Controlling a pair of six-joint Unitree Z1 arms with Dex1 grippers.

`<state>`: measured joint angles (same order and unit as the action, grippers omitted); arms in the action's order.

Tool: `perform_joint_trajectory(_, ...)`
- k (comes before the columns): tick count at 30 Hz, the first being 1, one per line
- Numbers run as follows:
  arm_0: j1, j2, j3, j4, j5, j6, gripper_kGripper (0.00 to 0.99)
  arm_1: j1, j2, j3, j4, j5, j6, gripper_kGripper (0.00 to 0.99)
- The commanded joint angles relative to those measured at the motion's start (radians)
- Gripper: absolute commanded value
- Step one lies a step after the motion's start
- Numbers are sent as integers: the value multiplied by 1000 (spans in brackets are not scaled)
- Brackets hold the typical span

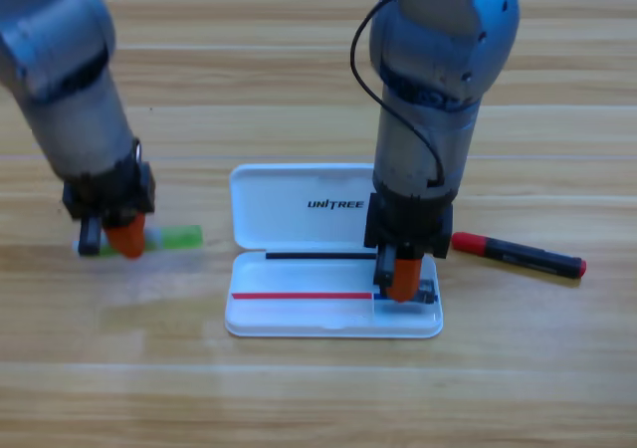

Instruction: Clean up eraser and pencils

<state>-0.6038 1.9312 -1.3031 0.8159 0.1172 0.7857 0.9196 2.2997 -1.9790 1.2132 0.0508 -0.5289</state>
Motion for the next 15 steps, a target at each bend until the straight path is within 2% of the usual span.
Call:
perform_joint_trajectory(1, 18, -41, -50, 65, 10, 10, 0, 33, 87, 5, 12, -22, -16, 0)
perform_joint_trajectory(15, 15, -84, -128, 161, 9, 10, 0, 24, 89, 6, 8, -65, -16, 3)
